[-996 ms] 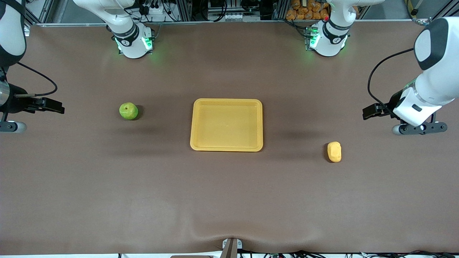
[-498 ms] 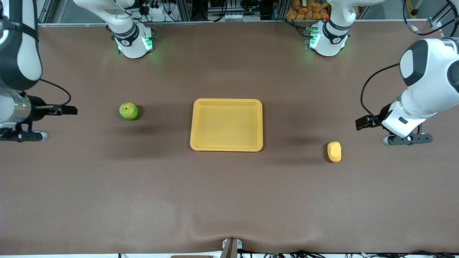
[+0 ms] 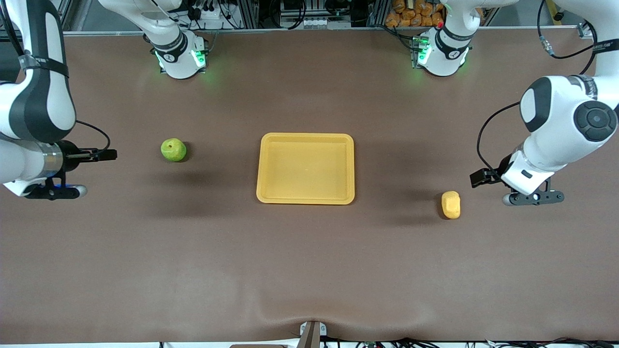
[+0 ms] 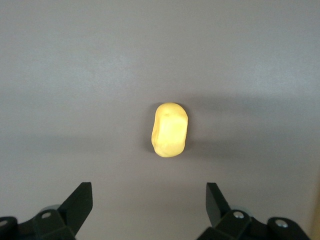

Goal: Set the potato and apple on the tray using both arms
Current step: 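Lower the right gripper to the apple while the left gripper reaches the potato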

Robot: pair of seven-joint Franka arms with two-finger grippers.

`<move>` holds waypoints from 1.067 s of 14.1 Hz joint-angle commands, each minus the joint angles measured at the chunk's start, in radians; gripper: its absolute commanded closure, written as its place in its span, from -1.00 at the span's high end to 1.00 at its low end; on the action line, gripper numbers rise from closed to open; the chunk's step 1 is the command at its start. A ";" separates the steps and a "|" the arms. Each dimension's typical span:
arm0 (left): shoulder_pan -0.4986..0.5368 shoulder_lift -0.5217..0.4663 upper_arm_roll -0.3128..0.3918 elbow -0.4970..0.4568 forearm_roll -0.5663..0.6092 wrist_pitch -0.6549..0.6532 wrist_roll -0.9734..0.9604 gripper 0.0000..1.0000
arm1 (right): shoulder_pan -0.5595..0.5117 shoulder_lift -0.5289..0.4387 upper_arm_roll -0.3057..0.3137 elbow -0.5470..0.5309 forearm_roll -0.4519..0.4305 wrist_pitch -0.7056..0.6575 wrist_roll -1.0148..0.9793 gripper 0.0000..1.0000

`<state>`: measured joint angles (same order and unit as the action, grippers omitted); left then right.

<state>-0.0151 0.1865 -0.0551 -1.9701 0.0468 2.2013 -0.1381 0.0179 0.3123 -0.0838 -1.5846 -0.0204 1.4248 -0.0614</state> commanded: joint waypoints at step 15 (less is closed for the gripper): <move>0.001 0.131 0.001 -0.153 0.016 0.351 0.009 1.00 | 0.053 -0.091 0.009 -0.383 0.097 0.292 0.100 1.00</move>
<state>-0.0134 0.2971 -0.0545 -2.1193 0.0469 2.5143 -0.1374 0.0389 0.2785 -0.0737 -1.8996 0.0584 1.6816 0.0282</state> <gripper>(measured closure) 0.000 0.000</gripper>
